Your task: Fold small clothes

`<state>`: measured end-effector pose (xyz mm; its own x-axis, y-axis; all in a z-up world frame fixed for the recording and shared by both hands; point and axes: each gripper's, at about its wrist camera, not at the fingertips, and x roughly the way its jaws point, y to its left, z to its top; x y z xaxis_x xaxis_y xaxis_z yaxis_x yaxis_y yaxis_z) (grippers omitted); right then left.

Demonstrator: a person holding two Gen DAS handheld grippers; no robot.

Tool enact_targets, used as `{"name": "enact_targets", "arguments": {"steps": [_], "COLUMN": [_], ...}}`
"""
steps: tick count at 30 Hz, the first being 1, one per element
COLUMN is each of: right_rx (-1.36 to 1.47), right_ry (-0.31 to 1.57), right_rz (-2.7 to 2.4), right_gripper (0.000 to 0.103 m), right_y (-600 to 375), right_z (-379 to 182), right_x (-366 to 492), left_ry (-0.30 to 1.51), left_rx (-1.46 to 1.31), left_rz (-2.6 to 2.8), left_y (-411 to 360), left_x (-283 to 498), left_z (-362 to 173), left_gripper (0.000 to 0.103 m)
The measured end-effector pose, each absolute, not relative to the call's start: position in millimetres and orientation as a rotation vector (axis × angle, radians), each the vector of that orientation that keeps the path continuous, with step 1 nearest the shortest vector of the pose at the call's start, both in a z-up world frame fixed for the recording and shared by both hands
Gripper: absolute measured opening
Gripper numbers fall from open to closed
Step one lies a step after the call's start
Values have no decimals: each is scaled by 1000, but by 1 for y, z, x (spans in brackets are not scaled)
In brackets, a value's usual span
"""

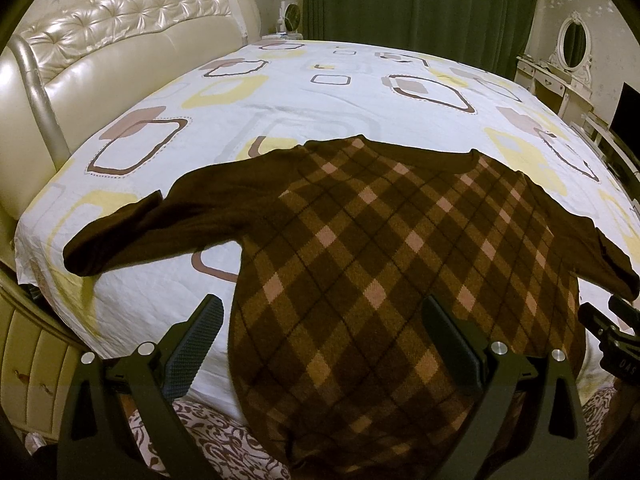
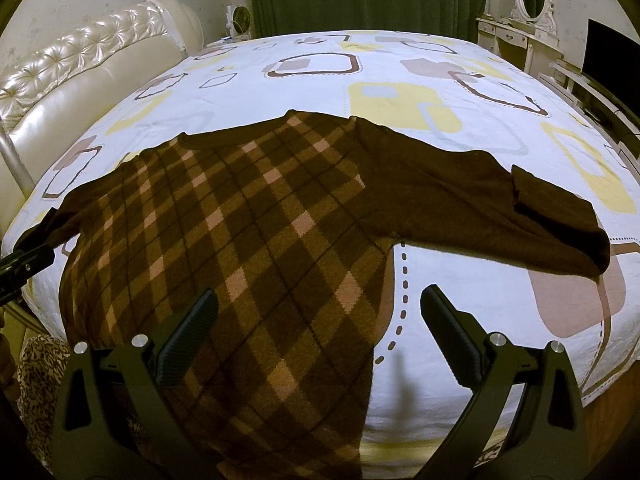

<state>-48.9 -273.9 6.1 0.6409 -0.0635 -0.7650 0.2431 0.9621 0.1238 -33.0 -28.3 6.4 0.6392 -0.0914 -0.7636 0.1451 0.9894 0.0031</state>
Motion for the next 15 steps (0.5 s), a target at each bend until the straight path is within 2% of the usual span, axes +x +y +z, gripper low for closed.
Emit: {"name": "enact_targets", "arguments": {"steps": [15], "right_rx": [223], "right_ry": [858], "right_rz": [-176], "right_gripper": [101], "right_y": [-274], "right_z": [6], "right_x": [-49], "left_ry": [871], "left_rx": [64], "left_rz": [-135], "left_y": [-31], "left_x": [-35], "left_z": [5], "left_gripper": [99]}}
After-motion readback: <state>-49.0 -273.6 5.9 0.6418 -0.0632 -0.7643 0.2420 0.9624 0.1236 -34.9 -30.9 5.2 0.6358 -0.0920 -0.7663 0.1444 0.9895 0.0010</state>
